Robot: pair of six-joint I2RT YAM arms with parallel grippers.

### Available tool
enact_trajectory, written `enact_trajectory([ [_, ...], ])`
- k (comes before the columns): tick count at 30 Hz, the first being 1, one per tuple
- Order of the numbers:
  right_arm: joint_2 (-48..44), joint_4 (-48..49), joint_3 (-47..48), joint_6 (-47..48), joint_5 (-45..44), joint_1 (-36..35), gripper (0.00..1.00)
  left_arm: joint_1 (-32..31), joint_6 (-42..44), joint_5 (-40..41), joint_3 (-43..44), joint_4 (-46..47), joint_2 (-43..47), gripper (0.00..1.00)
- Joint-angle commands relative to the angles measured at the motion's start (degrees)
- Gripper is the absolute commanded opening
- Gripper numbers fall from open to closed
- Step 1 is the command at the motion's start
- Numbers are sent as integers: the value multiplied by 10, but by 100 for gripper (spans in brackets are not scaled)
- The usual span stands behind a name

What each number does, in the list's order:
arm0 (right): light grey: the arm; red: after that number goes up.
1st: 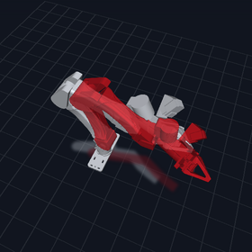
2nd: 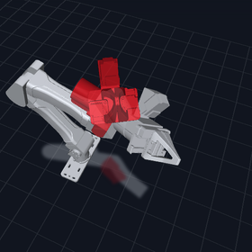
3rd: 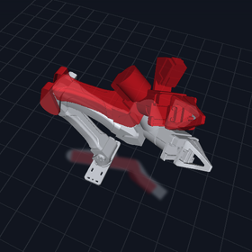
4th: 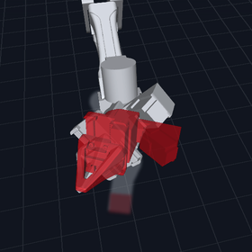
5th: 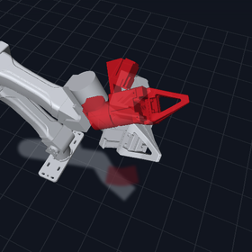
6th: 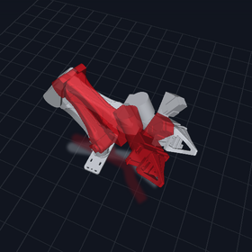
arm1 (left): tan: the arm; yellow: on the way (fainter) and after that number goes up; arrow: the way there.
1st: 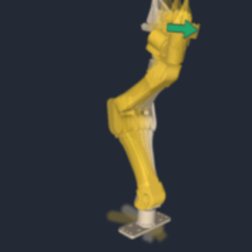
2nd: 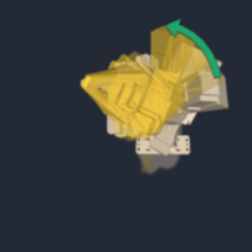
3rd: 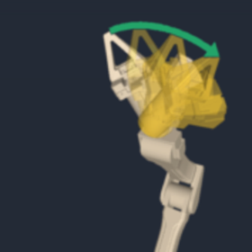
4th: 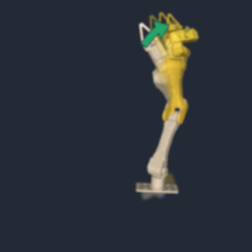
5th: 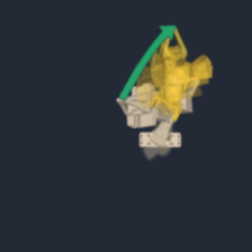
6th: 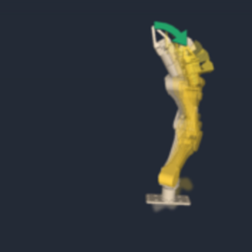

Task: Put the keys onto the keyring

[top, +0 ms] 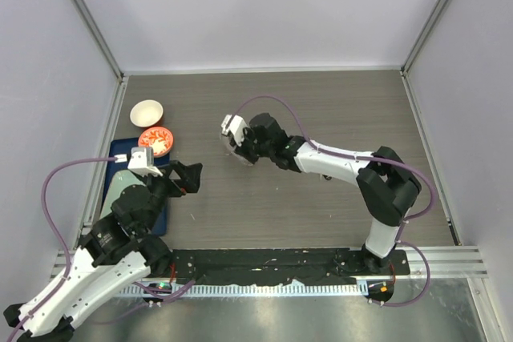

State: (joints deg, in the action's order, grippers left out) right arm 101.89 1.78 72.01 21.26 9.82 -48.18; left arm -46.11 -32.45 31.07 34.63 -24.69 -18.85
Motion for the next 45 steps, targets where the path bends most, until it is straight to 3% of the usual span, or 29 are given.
enact_trajectory([
  [1, -27, 3, -82, -108, -6, -1, 1, 1, 26, 24, 36, -47, 1, 100],
  [10, -40, -33, -182, -198, 27, -1, 2, 1, 85, 29, 68, -80, 4, 100],
  [18, -49, -195, -149, -211, 64, -1, 5, 1, 99, 28, 54, -80, 0, 100],
  [23, -61, -271, -114, -211, 81, -1, 13, 1, 109, 34, 54, -88, 7, 100],
  [28, -59, -320, -76, -204, 91, -1, 23, 1, 109, 33, 52, -92, 10, 100],
  [31, -61, -325, -64, -197, 95, -1, 24, 1, 107, 34, 51, -95, 12, 100],
  [45, -59, -325, -41, -175, 81, -1, 5, 6, 106, 23, 48, -96, 7, 100],
])
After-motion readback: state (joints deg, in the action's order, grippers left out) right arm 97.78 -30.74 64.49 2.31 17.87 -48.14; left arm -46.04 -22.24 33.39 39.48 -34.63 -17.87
